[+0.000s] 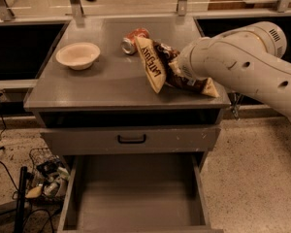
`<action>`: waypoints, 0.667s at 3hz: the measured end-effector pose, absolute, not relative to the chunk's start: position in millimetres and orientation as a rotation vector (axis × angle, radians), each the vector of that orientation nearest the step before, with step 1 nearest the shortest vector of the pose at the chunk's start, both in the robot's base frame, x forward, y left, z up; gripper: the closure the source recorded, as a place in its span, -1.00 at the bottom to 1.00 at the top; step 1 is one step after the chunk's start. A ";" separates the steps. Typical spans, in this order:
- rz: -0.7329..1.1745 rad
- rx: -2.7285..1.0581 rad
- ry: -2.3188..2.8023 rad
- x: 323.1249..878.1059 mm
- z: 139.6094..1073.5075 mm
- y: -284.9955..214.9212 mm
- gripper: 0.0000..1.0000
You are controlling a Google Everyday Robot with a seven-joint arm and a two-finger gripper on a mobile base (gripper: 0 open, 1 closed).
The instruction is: Pick brown chip bag from middle drawer and place on counter
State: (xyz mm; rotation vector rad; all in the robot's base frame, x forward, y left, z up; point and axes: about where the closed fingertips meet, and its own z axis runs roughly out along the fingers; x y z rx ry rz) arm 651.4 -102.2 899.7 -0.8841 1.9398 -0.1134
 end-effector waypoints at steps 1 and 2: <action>-0.113 -0.884 1.940 651.4 899.8 -102.2 -0.23; -0.113 -0.884 1.940 651.4 899.8 -102.2 -0.69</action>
Offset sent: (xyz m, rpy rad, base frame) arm 0.0000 0.0000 0.0000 0.0000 0.0000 0.0000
